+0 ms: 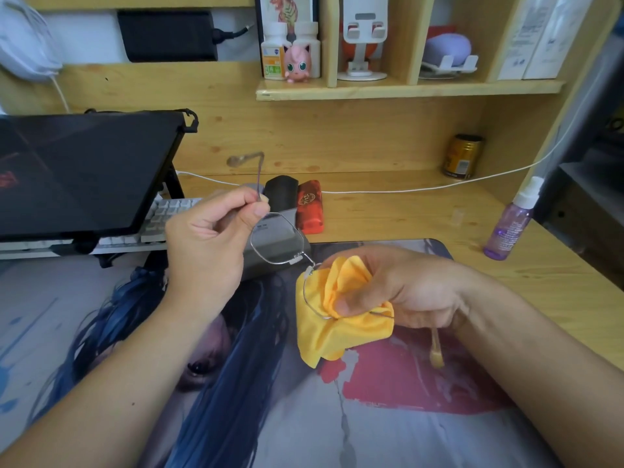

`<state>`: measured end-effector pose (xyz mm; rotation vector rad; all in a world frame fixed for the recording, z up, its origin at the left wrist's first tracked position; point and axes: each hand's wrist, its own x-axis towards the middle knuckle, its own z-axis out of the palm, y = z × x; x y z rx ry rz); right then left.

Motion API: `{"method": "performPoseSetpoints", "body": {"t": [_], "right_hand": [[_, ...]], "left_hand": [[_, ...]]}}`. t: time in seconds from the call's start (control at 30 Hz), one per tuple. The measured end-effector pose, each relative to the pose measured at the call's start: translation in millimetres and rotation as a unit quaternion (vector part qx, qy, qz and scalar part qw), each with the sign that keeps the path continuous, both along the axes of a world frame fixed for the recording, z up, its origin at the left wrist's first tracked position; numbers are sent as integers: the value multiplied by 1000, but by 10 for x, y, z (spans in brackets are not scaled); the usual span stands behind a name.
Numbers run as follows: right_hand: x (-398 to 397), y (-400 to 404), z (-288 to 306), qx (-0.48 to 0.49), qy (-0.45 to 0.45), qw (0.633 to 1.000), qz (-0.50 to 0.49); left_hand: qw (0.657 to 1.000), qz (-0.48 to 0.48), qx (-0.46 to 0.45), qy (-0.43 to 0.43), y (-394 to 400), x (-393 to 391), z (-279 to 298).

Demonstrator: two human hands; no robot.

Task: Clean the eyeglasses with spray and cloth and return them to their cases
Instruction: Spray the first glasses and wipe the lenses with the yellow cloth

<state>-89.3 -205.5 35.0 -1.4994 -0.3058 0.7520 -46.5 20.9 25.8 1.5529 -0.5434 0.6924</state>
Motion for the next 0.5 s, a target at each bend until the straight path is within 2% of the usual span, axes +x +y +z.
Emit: {"method": "performPoseSetpoints", "body": {"t": [0.17,0.3,0.5], "right_hand": [[-42,110,-26,-57,-40,997,-42],[-21,101,-38,-13,-37,996,-84],[92,-115,-67,64,48,992,-97]], "left_hand": [[1000,-3,7,14,-56,-35,-24],[999,-6,-14,36,-47,-13,-37],[999,-6,-24,47,-23,0,-24]]}}
